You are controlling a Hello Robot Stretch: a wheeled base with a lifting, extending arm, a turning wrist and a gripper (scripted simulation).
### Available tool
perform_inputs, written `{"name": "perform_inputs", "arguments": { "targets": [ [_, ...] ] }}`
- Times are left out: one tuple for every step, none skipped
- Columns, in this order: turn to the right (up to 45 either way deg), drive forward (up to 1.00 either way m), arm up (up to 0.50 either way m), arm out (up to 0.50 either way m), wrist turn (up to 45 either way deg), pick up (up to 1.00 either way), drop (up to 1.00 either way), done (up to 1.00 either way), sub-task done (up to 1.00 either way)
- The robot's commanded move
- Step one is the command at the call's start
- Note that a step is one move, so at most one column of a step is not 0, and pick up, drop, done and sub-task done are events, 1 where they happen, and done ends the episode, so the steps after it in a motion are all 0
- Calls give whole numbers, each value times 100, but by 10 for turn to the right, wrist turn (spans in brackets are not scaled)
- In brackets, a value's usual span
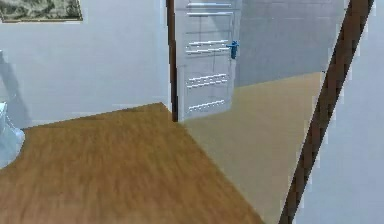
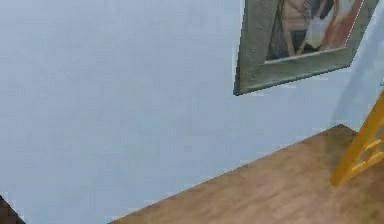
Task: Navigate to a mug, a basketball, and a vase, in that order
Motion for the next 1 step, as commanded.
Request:
{"name": "perform_inputs", "arguments": {
  "targets": [
    [0,80,0,0,0,0,0,0,0]
  ]
}}
